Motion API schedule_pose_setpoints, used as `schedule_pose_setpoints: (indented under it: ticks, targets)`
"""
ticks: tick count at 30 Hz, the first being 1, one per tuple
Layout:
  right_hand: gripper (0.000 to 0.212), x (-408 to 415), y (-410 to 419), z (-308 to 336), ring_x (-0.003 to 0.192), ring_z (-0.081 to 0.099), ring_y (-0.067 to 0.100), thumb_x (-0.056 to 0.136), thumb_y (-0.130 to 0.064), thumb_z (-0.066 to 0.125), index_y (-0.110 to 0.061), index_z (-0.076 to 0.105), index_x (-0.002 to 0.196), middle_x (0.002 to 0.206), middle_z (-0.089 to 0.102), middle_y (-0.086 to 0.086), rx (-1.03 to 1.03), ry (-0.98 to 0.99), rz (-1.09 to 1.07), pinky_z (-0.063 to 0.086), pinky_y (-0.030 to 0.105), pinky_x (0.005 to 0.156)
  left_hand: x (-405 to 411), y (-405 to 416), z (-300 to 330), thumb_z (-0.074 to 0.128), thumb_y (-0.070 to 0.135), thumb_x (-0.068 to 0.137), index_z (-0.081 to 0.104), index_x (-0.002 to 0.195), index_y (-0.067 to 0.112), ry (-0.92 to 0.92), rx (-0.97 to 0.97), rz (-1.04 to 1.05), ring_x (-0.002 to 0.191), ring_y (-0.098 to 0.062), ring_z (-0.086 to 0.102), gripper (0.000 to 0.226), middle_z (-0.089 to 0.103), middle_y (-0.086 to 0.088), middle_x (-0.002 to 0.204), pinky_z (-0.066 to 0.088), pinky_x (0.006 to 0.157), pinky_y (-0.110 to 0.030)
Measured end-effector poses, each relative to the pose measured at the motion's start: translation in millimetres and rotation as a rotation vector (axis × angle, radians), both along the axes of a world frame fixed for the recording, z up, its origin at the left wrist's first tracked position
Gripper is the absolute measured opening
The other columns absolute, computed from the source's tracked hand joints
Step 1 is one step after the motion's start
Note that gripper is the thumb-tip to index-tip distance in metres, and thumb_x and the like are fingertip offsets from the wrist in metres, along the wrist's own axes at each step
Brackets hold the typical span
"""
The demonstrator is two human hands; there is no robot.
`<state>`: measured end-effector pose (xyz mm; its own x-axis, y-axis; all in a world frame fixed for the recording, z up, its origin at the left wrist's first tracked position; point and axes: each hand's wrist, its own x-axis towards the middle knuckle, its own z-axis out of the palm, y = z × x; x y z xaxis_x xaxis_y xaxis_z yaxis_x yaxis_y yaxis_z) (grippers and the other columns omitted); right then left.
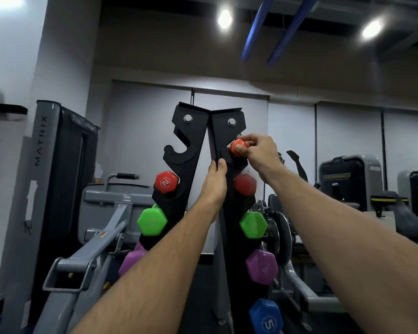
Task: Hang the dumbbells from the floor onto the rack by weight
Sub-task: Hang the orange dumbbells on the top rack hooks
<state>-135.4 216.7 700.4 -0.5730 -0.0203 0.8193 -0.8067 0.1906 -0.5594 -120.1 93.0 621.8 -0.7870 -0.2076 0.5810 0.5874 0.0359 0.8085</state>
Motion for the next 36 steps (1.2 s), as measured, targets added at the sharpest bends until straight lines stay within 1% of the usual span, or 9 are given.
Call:
schedule_pose_setpoints:
  ticks: [6, 9, 11, 13, 17, 21, 24, 28, 36]
  targets:
    - [0.026, -2.6, 4.9, -1.1, 0.100, 0.068, 0.024, 0.092, -0.011, 0.075, -0.015, 0.068, 0.117, 0.108, 0.070, 0.012, 0.071, -0.019, 0.120, 0.050, 0.021, 0.076, 10.7, 2.8, 0.5, 0.032, 0.073, 0.085, 0.029, 0.156, 0.039, 0.002, -0.013, -0.015, 0.142, -0.020, 0.045, 0.079, 0.046, 0.006, 0.156, 0.035, 0.119, -0.050]
    - [0.026, -2.7, 5.0, -1.8, 0.096, 0.068, 0.022, 0.094, -0.013, 0.073, -0.015, 0.066, 0.119, 0.106, 0.068, 0.012, 0.086, -0.050, 0.175, 0.052, 0.018, 0.073, 9.6, 2.6, -0.5, 0.033, 0.076, 0.082, 0.027, 0.157, 0.038, -0.003, -0.004, -0.010, 0.145, -0.020, 0.043, 0.085, 0.044, 0.006, 0.158, 0.034, 0.120, -0.049]
    - [0.027, -3.1, 8.0, -2.5, 0.095, 0.067, 0.018, 0.094, -0.016, 0.073, -0.017, 0.065, 0.121, 0.107, 0.067, 0.010, 0.114, -0.043, 0.166, 0.049, 0.017, 0.072, 7.1, 2.7, -1.4, 0.034, 0.075, 0.083, 0.029, 0.156, 0.041, 0.000, 0.000, -0.028, 0.143, -0.019, 0.044, 0.080, 0.046, 0.007, 0.157, 0.035, 0.119, -0.049]
    - [0.030, -6.7, 11.4, -2.7, 0.100, 0.066, 0.019, 0.093, -0.021, 0.075, -0.018, 0.065, 0.122, 0.112, 0.067, 0.011, 0.159, -0.025, 0.148, 0.048, 0.020, 0.076, 5.7, 2.7, -1.8, 0.034, 0.076, 0.083, 0.028, 0.156, 0.042, 0.001, 0.001, -0.032, 0.143, -0.019, 0.044, 0.080, 0.046, 0.007, 0.157, 0.035, 0.119, -0.050]
    - [0.034, -11.0, 16.3, -0.4, 0.109, 0.066, 0.025, 0.091, -0.033, 0.077, -0.022, 0.065, 0.121, 0.116, 0.068, 0.010, 0.252, 0.006, 0.098, 0.051, 0.031, 0.090, 4.1, 3.1, -3.1, 0.036, 0.085, 0.071, 0.026, 0.157, 0.041, 0.001, -0.007, -0.018, 0.145, -0.018, 0.042, 0.098, 0.043, 0.007, 0.159, 0.034, 0.120, -0.049]
    - [0.035, -10.0, 17.2, -0.4, 0.112, 0.066, 0.025, 0.092, -0.036, 0.075, -0.024, 0.064, 0.123, 0.118, 0.069, 0.010, 0.278, 0.007, 0.090, 0.052, 0.036, 0.097, 10.7, 2.6, -1.5, 0.033, 0.079, 0.081, 0.026, 0.157, 0.041, -0.023, -0.031, -0.013, 0.147, -0.018, 0.039, 0.086, 0.040, 0.009, 0.161, 0.030, 0.121, -0.051]
    - [0.042, -10.2, 16.1, -4.8, 0.116, 0.064, 0.025, 0.093, -0.036, 0.074, -0.025, 0.059, 0.131, 0.124, 0.068, 0.011, 0.247, -0.015, 0.111, 0.049, 0.029, 0.089, 17.9, -0.3, -0.9, 0.029, 0.064, 0.101, 0.022, 0.161, 0.035, -0.020, -0.038, -0.021, 0.151, -0.017, 0.031, 0.066, 0.032, 0.010, 0.164, 0.024, 0.123, -0.052]
    - [0.051, -9.1, 15.3, -8.9, 0.109, 0.064, 0.017, 0.094, -0.032, 0.074, -0.017, 0.054, 0.139, 0.126, 0.069, 0.009, 0.162, -0.061, 0.149, 0.044, 0.021, 0.075, 17.0, -3.7, -1.2, 0.027, 0.059, 0.105, 0.021, 0.161, 0.032, -0.020, -0.041, -0.026, 0.152, -0.018, 0.029, 0.062, 0.032, 0.007, 0.165, 0.023, 0.124, -0.051]
    - [0.056, -3.0, 13.4, -9.7, 0.113, 0.064, 0.017, 0.092, -0.037, 0.075, -0.017, 0.054, 0.140, 0.129, 0.065, 0.006, 0.188, -0.028, 0.098, 0.048, 0.019, 0.079, 23.7, 5.0, 0.6, 0.029, 0.059, 0.105, 0.023, 0.161, 0.032, -0.004, -0.046, 0.053, 0.147, -0.020, 0.038, 0.063, 0.038, 0.004, 0.162, 0.030, 0.121, -0.047]
